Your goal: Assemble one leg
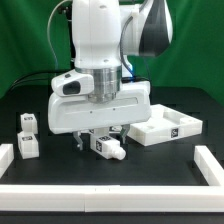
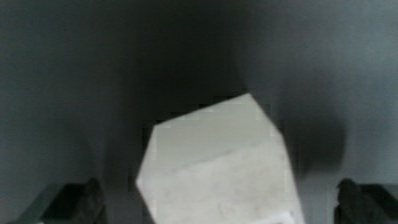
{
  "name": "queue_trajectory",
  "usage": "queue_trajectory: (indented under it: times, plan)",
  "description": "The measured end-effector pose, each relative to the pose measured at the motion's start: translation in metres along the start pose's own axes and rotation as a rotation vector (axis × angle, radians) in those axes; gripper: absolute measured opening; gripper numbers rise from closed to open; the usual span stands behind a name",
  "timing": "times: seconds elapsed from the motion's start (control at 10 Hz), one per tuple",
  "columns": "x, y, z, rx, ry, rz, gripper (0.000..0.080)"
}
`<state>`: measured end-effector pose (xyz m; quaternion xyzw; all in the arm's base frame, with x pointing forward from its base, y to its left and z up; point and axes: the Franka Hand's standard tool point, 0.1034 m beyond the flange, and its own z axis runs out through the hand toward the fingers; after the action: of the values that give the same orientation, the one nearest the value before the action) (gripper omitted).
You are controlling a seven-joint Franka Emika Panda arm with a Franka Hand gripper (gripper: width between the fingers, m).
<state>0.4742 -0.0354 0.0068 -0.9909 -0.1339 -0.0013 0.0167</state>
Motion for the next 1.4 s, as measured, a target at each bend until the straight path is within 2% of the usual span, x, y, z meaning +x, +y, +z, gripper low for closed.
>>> queue_trajectory:
  times: [0.1,0.2,0.3,0.4,0.5,0.6,0.7,0.9,1.0,1.1,1.3,1.4]
  plan:
    - [0.000,0.000,0.000,0.000,0.000,0.000,0.0560]
    - [0.000,0.000,0.000,0.000,-0.001,0.000,0.0359]
    - [0.000,0.000,0.000,0.000,-0.001,0.000,0.0359]
    - [0.000,0.000,0.000,0.000,-0.001,0.000,0.0278]
    - [0.000,0.000,0.000,0.000,-0.001,0.000,0.0278]
    - [-0.006,0.007,-0.002,-0.002,-0.002,-0.022,0.0278]
    - [-0.022,0.023,-0.008,-0.008,-0.007,-0.010,0.0278]
    - [-0.059,0.037,-0.025,-0.012,-0.017,-0.011,0.0278]
    - [-0.080,0.049,-0.029,-0.016,-0.021,-0.014,0.0278]
    - [-0.099,0.059,-0.030,-0.016,-0.024,0.004,0.0278]
    - [-0.114,0.071,-0.018,-0.031,-0.028,0.004,0.0278]
    - [-0.117,0.069,-0.010,-0.026,-0.041,0.007,0.0279]
